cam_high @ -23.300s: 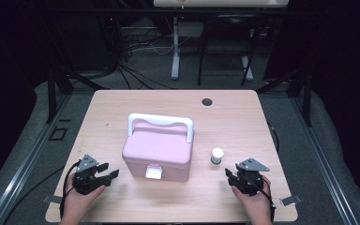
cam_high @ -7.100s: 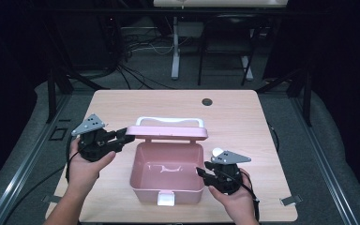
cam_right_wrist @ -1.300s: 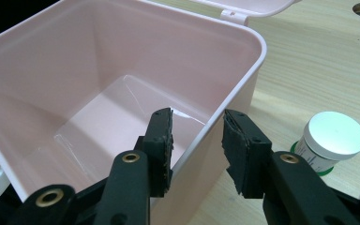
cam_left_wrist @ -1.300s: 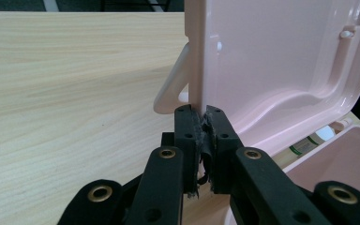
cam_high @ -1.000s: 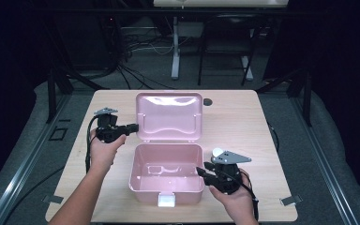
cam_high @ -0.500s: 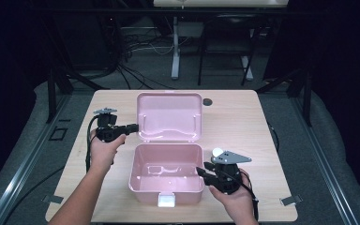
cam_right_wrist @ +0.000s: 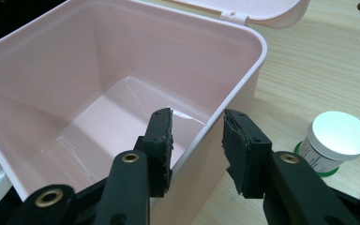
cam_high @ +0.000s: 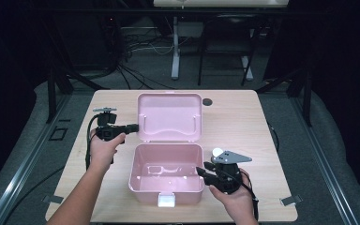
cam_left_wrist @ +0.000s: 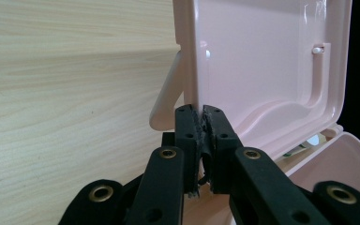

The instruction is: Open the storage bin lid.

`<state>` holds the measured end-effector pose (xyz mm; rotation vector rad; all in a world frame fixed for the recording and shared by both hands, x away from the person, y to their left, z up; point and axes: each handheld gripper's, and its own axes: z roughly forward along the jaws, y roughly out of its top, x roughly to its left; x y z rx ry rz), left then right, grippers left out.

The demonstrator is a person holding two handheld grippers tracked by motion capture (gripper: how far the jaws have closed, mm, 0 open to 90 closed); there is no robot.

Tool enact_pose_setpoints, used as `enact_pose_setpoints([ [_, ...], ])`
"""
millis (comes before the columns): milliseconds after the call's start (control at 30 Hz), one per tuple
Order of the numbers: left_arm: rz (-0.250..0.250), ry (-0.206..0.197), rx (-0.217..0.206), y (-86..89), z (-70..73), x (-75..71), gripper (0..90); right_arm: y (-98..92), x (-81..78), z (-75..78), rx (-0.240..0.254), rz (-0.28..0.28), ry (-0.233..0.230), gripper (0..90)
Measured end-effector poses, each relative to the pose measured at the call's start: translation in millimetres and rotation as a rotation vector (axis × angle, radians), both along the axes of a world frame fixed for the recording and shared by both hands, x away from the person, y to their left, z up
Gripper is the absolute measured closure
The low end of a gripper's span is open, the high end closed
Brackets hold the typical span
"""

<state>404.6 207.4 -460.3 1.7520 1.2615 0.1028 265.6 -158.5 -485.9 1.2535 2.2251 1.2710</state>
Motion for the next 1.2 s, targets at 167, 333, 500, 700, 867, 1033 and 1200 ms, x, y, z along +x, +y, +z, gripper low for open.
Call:
enact_pose_setpoints([
  [167, -0.002, 0.025, -0.017, 1.7, -1.5, 3.1, 85.5, -0.2, 0.2, 0.1, 0.001, 0.0, 0.002, 63.0],
  [333, 0.0, 0.04, -0.029, 2.2, -3.2, 5.2, 85.3, -0.2, 0.3, 0.0, 0.001, 0.0, 0.003, 63.0],
  [500, 0.002, 0.061, -0.046, 3.4, -4.8, 7.3, 85.3, -0.3, 0.6, -0.1, 0.003, 0.002, 0.004, 62.8],
  [700, -0.001, 0.074, -0.053, 4.2, -7.0, 9.6, 84.8, -0.4, 0.9, -0.3, 0.004, 0.002, 0.009, 62.5],
  [867, -0.001, 0.078, -0.051, 4.2, -7.4, 9.8, 84.5, -0.3, 0.9, -0.3, 0.003, 0.002, 0.008, 62.6],
  [1033, 0.004, 0.085, -0.066, 5.3, -9.8, 10.8, 84.5, -0.2, 0.9, -0.3, 0.003, 0.001, 0.009, 62.7],
  [1200, 0.008, 0.084, -0.054, 4.3, -11.7, 11.6, 84.3, -0.1, 0.6, -0.4, 0.003, 0.0, 0.009, 62.7],
])
